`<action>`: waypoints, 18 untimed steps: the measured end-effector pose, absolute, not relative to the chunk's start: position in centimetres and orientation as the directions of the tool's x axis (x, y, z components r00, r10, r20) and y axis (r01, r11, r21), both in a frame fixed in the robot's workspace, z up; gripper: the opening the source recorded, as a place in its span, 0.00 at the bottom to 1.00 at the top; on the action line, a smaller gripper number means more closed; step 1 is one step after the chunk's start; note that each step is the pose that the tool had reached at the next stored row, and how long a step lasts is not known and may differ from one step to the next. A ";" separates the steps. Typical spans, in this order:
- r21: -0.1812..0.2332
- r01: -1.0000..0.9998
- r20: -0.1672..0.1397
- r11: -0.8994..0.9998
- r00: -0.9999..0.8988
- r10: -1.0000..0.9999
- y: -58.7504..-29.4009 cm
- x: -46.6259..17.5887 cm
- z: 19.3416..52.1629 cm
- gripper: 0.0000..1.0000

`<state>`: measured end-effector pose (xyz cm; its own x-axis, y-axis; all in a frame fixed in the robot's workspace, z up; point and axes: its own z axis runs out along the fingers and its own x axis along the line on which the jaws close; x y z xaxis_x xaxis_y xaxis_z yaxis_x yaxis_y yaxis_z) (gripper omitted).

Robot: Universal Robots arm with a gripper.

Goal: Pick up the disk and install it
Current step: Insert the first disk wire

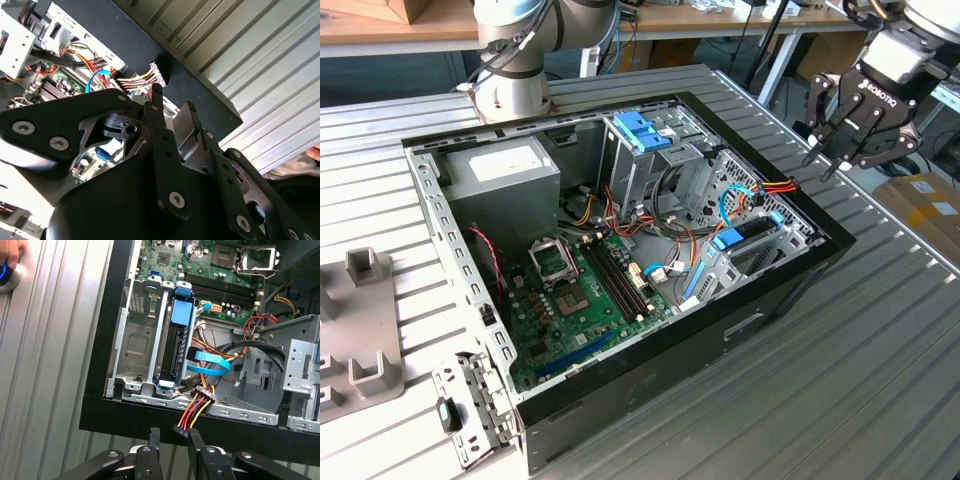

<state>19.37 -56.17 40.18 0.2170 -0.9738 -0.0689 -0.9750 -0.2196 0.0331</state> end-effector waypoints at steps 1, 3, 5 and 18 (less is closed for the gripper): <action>0.033 -0.971 -0.069 -0.238 0.235 -0.969 -56.2 19.4 40.2 0.36; 0.033 -0.962 -0.069 -0.270 0.267 -0.961 -56.2 19.4 40.2 0.36; 0.033 -0.954 -0.069 -0.297 0.294 -0.953 -56.2 19.4 40.2 0.36; 0.033 -0.885 -0.069 -0.465 0.462 -0.884 -56.2 19.4 40.2 0.36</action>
